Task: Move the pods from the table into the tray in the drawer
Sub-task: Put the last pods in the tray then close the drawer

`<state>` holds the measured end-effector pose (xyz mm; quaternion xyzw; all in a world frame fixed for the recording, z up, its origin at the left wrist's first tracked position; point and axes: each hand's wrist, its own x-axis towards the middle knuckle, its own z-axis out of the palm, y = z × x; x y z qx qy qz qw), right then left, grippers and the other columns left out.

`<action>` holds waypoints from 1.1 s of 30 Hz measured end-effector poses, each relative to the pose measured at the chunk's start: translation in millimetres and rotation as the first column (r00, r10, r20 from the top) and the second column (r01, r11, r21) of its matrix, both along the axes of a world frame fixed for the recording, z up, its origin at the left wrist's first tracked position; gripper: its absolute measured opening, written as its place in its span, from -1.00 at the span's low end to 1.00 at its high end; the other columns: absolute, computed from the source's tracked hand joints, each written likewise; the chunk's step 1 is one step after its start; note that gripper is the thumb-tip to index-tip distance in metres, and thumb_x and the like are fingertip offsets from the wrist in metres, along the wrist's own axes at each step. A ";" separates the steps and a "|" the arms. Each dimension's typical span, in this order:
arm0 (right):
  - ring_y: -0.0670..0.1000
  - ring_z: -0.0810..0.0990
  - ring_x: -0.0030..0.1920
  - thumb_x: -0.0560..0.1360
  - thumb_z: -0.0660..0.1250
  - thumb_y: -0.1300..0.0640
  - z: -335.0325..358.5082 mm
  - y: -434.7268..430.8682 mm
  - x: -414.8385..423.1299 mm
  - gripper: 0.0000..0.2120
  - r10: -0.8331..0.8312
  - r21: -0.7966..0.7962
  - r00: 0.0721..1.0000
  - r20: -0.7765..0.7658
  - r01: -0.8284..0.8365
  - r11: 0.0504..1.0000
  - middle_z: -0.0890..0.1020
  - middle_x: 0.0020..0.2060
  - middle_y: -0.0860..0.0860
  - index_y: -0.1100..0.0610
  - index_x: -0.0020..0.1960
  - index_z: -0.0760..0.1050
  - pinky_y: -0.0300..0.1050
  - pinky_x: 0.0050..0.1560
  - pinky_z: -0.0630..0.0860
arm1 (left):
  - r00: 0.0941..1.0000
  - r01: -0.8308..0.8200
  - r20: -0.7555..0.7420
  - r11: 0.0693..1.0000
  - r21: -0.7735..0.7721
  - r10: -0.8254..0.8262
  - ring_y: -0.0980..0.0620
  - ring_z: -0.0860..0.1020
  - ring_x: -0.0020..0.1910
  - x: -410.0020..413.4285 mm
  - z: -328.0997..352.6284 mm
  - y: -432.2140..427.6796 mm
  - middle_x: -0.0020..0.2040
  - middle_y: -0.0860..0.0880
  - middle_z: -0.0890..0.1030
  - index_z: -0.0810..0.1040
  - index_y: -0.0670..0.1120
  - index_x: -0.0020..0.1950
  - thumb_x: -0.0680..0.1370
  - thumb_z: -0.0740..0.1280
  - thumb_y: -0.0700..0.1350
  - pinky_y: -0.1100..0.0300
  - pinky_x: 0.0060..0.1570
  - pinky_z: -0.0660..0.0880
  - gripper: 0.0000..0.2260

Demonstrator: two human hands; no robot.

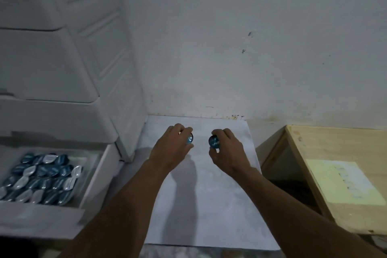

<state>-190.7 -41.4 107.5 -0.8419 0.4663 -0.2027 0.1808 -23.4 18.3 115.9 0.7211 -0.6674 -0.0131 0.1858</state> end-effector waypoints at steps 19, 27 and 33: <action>0.10 0.51 0.16 0.49 0.35 0.15 33.4 213.7 206.5 -0.56 0.190 -0.028 0.973 0.128 -0.188 0.982 0.47 0.22 0.08 0.14 0.34 0.37 -0.10 0.17 0.46 | 0.964 -0.209 -0.175 0.977 -0.048 0.198 -0.09 0.45 0.22 190.4 37.9 240.7 0.26 -0.13 0.47 0.40 -0.15 0.36 0.50 0.39 -0.15 0.17 0.16 0.31 -0.56; 0.09 0.49 0.15 0.50 0.33 0.20 22.4 259.9 280.2 -0.63 0.220 -0.011 0.972 0.078 -0.220 0.975 0.46 0.21 0.10 0.12 0.29 0.43 -0.15 0.15 0.41 | 0.910 -0.352 -0.251 0.935 -0.049 0.330 -0.01 0.46 0.15 268.7 26.6 300.8 0.23 -0.08 0.47 0.47 -0.08 0.30 0.48 0.39 -0.21 0.27 0.12 0.32 -0.60; 0.08 0.50 0.14 0.50 0.33 0.19 12.7 244.2 321.9 -0.63 0.220 0.027 0.974 0.054 -0.221 0.975 0.46 0.21 0.10 0.10 0.30 0.43 -0.12 0.17 0.44 | 0.902 -0.371 -0.246 0.929 -0.017 0.355 -0.02 0.46 0.16 304.9 12.9 288.4 0.23 -0.09 0.46 0.43 -0.05 0.34 0.49 0.38 -0.15 0.15 0.17 0.41 -0.58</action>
